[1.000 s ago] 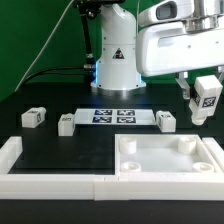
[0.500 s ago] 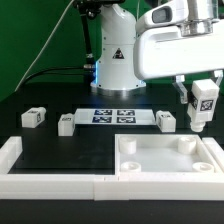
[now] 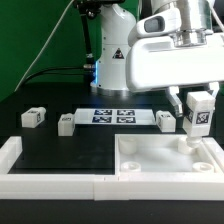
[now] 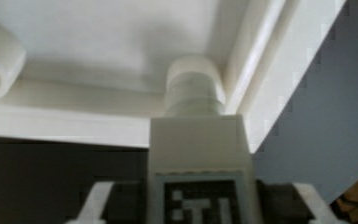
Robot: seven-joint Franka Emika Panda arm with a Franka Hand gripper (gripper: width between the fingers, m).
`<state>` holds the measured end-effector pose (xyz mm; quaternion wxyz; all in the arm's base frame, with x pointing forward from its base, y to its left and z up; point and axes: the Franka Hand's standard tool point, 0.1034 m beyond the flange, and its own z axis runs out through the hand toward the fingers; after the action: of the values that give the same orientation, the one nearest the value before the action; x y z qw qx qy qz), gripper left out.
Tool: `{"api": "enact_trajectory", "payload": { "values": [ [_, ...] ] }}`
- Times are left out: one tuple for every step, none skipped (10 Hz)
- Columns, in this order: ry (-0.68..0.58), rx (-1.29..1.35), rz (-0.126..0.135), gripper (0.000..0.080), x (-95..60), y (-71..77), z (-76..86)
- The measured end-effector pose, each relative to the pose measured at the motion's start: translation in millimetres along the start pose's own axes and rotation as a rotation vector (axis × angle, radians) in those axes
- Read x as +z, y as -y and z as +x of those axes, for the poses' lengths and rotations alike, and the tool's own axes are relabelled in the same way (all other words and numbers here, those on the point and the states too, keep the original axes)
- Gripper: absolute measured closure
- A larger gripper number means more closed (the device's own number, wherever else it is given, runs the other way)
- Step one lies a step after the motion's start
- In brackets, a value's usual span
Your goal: Assemble one leg
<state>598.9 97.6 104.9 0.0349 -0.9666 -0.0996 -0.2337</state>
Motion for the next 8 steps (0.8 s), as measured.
{"api": "enact_trajectory", "payload": {
  "values": [
    [0.007, 0.001, 0.001, 0.0509, 1.9, -0.9, 0.1],
    [-0.030, 0.000, -0.008, 0.0509, 1.6, -3.1, 5.3],
    [-0.024, -0.003, -0.004, 0.0509, 2.3, 0.0, 4.2],
    [-0.023, -0.003, -0.004, 0.0509, 2.6, 0.0, 3.9],
    [-0.023, -0.003, -0.004, 0.0509, 2.7, -0.1, 3.6],
    [-0.022, -0.003, -0.004, 0.0509, 3.1, -0.1, 3.1],
    [-0.021, -0.002, -0.004, 0.0509, 6.2, -0.7, 0.9],
    [-0.016, 0.002, -0.004, 0.0509, 11.7, -2.6, -0.4]
  ]
}}
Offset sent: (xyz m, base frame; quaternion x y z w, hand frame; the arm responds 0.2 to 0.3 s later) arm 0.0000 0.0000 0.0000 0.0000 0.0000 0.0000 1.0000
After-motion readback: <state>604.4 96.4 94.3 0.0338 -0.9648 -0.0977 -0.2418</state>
